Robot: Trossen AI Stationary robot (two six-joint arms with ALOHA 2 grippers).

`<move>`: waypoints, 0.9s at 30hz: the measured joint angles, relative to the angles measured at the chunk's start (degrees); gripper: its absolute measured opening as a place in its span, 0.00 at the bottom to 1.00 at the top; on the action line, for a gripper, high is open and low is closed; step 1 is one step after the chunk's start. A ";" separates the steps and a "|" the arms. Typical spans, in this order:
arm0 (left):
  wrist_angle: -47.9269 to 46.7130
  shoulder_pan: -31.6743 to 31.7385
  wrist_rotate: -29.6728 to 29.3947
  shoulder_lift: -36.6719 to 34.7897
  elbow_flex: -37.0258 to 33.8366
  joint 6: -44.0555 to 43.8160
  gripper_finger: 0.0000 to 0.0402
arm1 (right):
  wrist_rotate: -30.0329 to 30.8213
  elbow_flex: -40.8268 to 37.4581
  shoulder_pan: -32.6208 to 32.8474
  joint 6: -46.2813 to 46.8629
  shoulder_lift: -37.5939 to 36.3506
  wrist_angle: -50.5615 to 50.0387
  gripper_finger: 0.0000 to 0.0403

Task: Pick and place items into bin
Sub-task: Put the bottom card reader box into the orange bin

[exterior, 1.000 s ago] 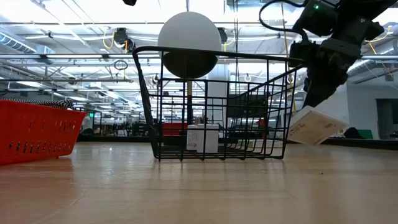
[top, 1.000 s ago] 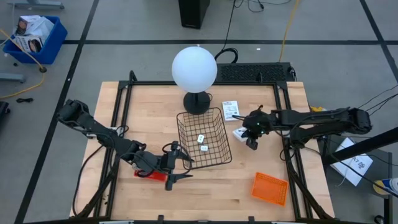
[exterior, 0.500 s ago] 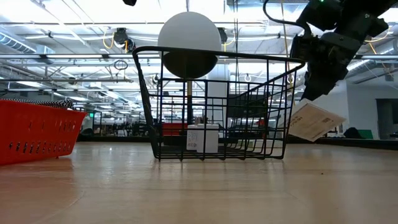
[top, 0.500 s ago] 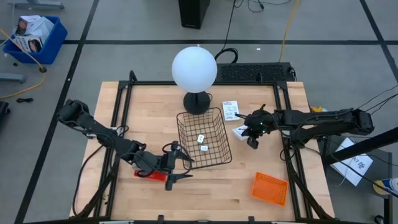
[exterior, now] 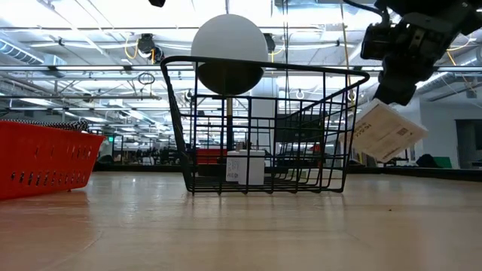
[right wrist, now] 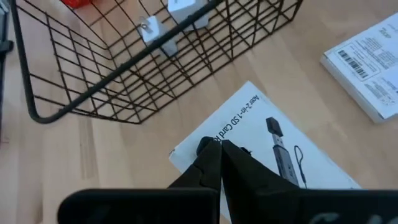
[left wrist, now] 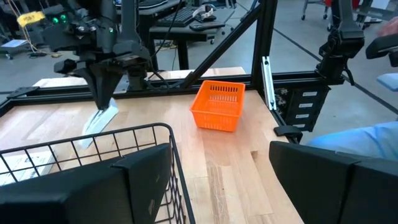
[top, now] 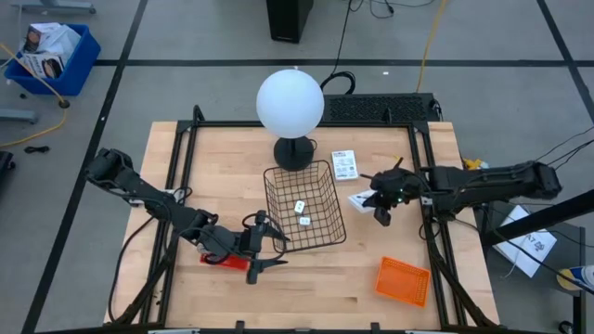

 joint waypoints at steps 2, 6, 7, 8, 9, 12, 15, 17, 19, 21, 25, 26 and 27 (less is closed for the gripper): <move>0.02 0.00 0.00 0.00 0.00 -0.01 0.68 | 1.18 0.03 1.57 0.72 -0.46 -1.00 0.00; 0.02 0.05 0.00 0.00 0.00 0.00 0.68 | 4.83 1.92 5.39 2.27 -0.85 -3.96 0.00; 0.02 0.17 0.00 0.00 0.00 0.00 0.68 | 5.80 2.52 6.41 2.73 -0.86 -4.76 0.00; 0.04 0.28 0.00 0.00 -0.01 -0.02 0.68 | 6.66 3.09 7.44 3.08 -0.84 -5.23 0.00; 0.03 0.46 -0.01 0.00 0.00 -0.02 0.68 | 7.35 3.81 8.46 3.59 -0.82 -5.68 0.00; 0.03 0.95 -0.02 0.00 -0.01 -0.20 0.68 | 9.79 5.60 11.53 5.50 -0.87 -6.40 0.00; 0.02 1.45 0.00 0.00 -0.02 -0.57 0.68 | 11.84 6.74 14.62 8.17 -0.84 -8.01 0.00; 0.02 1.55 0.00 0.00 -0.02 -0.81 0.68 | 13.14 7.15 16.86 10.05 -0.84 -8.27 0.00; 0.02 1.57 -0.02 0.00 -0.02 -0.98 0.68 | 14.42 7.54 19.21 11.85 -0.84 -9.10 0.00; 0.02 1.57 -0.01 0.00 -0.02 -1.01 0.68 | 15.06 7.99 21.35 13.87 -0.83 -10.16 0.00; 0.02 1.55 0.00 0.00 -0.02 -1.50 0.68 | 16.64 9.12 25.77 16.98 -0.82 -10.42 0.00; 0.02 1.55 0.00 0.00 -0.02 -1.53 0.68 | 17.21 9.39 26.92 17.48 -0.80 -10.33 0.00; 0.02 1.55 0.00 0.00 -0.02 -1.56 0.68 | 17.51 9.67 28.08 17.90 -0.82 -10.35 0.00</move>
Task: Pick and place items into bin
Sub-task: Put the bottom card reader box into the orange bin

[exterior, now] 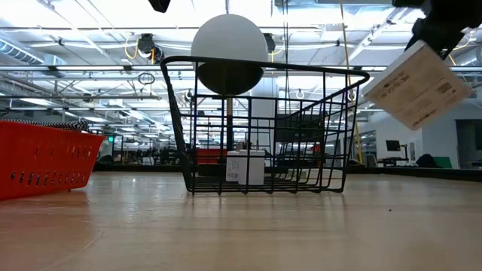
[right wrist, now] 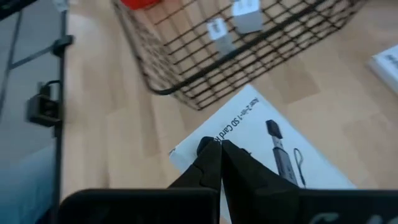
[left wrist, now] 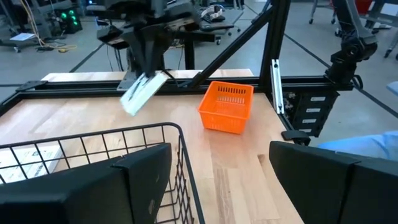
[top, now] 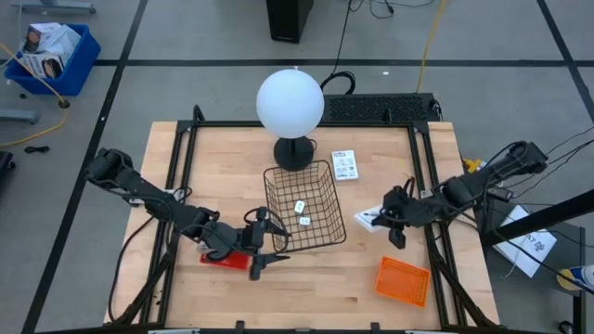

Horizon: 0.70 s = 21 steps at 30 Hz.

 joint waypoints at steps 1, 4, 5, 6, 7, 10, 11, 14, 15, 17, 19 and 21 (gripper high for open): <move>0.00 0.02 0.00 0.00 0.00 -0.08 0.68 | 0.05 0.30 1.15 0.39 0.00 -0.04 0.00; 0.00 0.02 -0.02 0.00 0.00 -0.30 0.68 | 0.03 0.95 4.57 1.63 0.00 -0.02 0.00; 0.00 0.01 -0.01 0.00 0.00 -0.30 0.68 | 0.03 1.09 5.80 2.12 0.00 -0.04 0.00; 0.00 0.00 -0.02 0.00 0.00 -0.30 0.68 | 0.00 1.25 6.96 2.64 0.02 -0.04 0.00; 0.00 0.00 -0.02 0.00 0.00 -0.30 0.68 | -0.07 1.32 8.16 2.99 0.01 0.00 0.00; 0.00 0.00 -0.02 0.00 0.00 -0.30 0.68 | -0.53 1.34 11.79 4.42 0.02 -0.50 0.00; 0.00 0.02 -0.02 0.00 0.00 -0.34 0.68 | -1.05 1.34 12.93 4.83 0.02 -0.81 0.00; 0.00 0.31 -0.01 0.00 0.00 -1.52 0.68 | -1.41 1.34 16.16 5.95 0.16 -1.27 0.00; 0.00 0.51 -0.03 0.00 0.00 -2.06 0.68 | -1.44 1.33 17.11 6.10 0.21 -1.21 0.00; 0.00 0.98 -0.04 0.00 0.00 -3.37 0.68 | -1.46 1.34 19.12 6.20 0.35 -0.76 0.00; 0.00 1.60 -0.04 0.00 0.00 -4.48 0.68 | -1.61 1.34 21.04 7.20 0.41 -0.81 0.00; 0.00 2.27 -0.04 0.00 0.00 -5.37 0.68 | -1.46 1.34 23.14 8.00 0.72 -0.44 0.00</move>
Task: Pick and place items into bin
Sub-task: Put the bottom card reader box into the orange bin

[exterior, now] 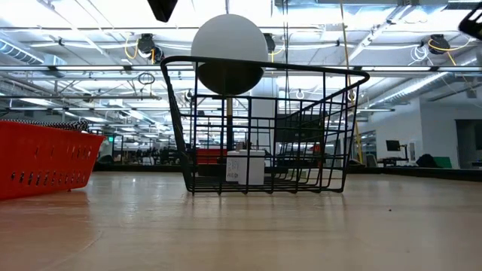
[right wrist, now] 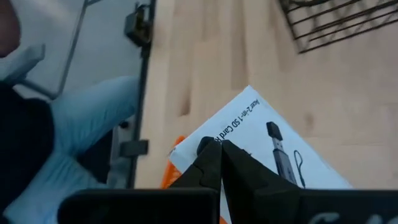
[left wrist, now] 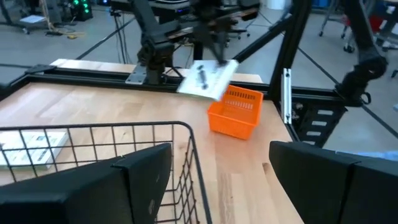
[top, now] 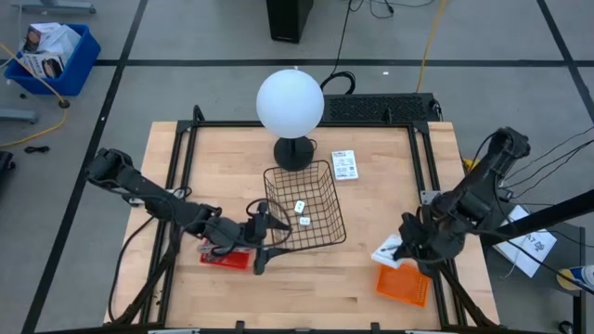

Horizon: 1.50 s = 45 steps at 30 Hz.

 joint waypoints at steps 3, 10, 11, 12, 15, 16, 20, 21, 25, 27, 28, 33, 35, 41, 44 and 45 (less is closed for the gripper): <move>-0.02 1.01 -0.03 0.00 0.00 -1.01 0.68 | 0.53 -0.02 3.00 0.60 0.81 2.25 0.00; -0.02 2.85 -0.02 0.00 0.00 -1.08 0.68 | 1.67 -0.02 8.32 1.87 4.09 6.58 0.00; -0.02 3.08 -0.02 0.00 0.00 -1.15 0.68 | 1.65 -0.02 8.78 2.36 4.76 6.53 0.00; -0.02 3.25 -0.03 0.00 0.00 -1.19 0.68 | 1.62 -0.02 9.19 2.78 5.44 6.52 0.00; -0.02 3.54 -0.03 0.00 0.00 -1.20 0.68 | 1.47 -0.02 10.35 4.33 7.41 6.54 0.00; -0.02 3.52 -0.02 0.00 0.00 -1.20 0.68 | 1.45 -0.02 10.78 4.87 8.08 6.58 0.00; -0.02 3.52 -0.01 0.00 0.00 -1.17 0.68 | 1.27 -0.07 12.02 6.65 10.20 7.40 0.00; -0.02 3.52 -0.01 0.00 0.00 -1.16 0.68 | 1.27 -0.07 12.28 6.96 10.61 7.74 0.00; -0.02 3.56 -0.02 0.00 0.00 -1.20 0.68 | 1.25 -0.07 13.01 7.10 12.37 8.43 0.00; 0.00 3.56 -0.02 0.00 0.00 -1.22 0.68 | 1.18 -0.07 13.03 7.19 13.27 8.35 0.00; 0.00 3.56 -0.02 0.00 0.00 -1.40 0.68 | 0.83 -0.07 13.03 7.52 13.68 8.34 0.00; 0.00 3.56 0.00 0.00 0.00 -2.54 0.68 | -0.28 -0.07 13.00 9.19 15.55 8.56 0.00; 0.00 3.56 0.00 0.00 0.00 -2.62 0.68 | -0.98 -0.07 13.00 9.96 16.23 9.01 0.00; 0.04 3.56 0.00 0.00 0.00 -2.97 0.68 | -3.26 -0.07 13.00 11.55 19.04 9.86 0.00; 0.02 3.56 0.00 0.00 0.00 -3.59 0.68 | -3.30 -0.07 13.00 13.17 20.41 9.93 0.00; 0.02 3.56 0.00 0.00 0.00 -3.59 0.68 | -3.58 -0.07 13.00 13.26 20.83 10.18 0.00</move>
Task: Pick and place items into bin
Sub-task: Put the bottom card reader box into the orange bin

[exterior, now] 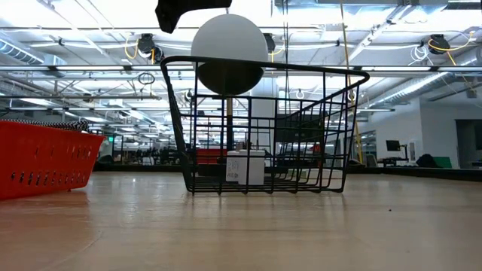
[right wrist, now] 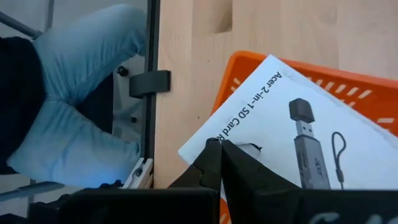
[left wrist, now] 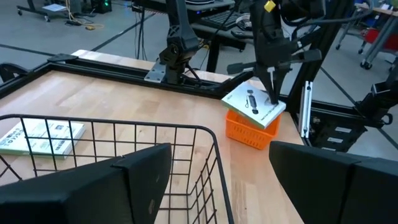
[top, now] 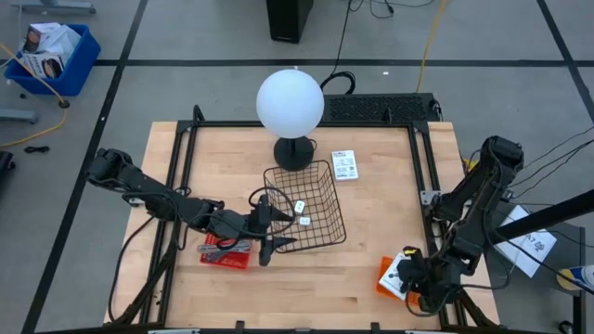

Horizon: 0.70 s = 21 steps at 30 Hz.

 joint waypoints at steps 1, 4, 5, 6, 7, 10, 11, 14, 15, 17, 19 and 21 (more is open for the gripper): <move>0.00 0.00 0.00 0.00 0.00 -0.01 0.68 | -0.89 0.00 0.00 0.02 0.49 0.26 0.00; 0.00 0.00 0.00 0.00 0.00 -0.32 0.68 | -1.17 -0.01 0.00 0.53 1.70 2.02 0.00; 0.00 0.00 0.00 0.00 0.00 -0.37 0.68 | -1.13 0.00 0.00 0.80 2.06 2.46 0.01; 0.00 0.00 0.00 0.00 0.00 -0.37 0.68 | -1.11 0.00 0.00 0.84 2.41 2.54 0.03; 0.02 0.00 0.00 0.00 0.00 -0.37 0.68 | -1.12 0.00 0.00 0.86 2.74 2.43 0.05; 0.06 0.00 0.00 0.00 0.00 -0.41 0.68 | -0.21 -0.02 0.00 0.88 3.48 2.39 0.12; 0.08 0.00 0.00 0.00 0.00 -0.57 0.68 | 0.62 -0.01 0.00 0.89 3.61 2.37 0.15; 0.13 0.00 0.02 0.00 0.00 -1.12 0.68 | 2.08 -0.02 0.00 0.84 3.78 2.39 0.25; 0.13 0.00 0.02 0.00 0.00 -1.46 0.68 | 2.11 -0.02 -0.04 0.81 3.69 2.48 0.28; 0.13 0.00 0.02 0.00 0.00 -1.51 0.68 | 2.08 -0.02 -0.15 -0.04 3.25 3.26 0.34; 0.13 0.00 0.02 0.00 0.00 -1.55 0.68 | 2.08 -0.02 -0.15 -0.34 2.55 4.34 0.38; 0.14 0.00 0.02 0.00 0.00 -1.62 0.68 | 2.11 -0.02 -0.15 -0.83 1.86 5.13 0.40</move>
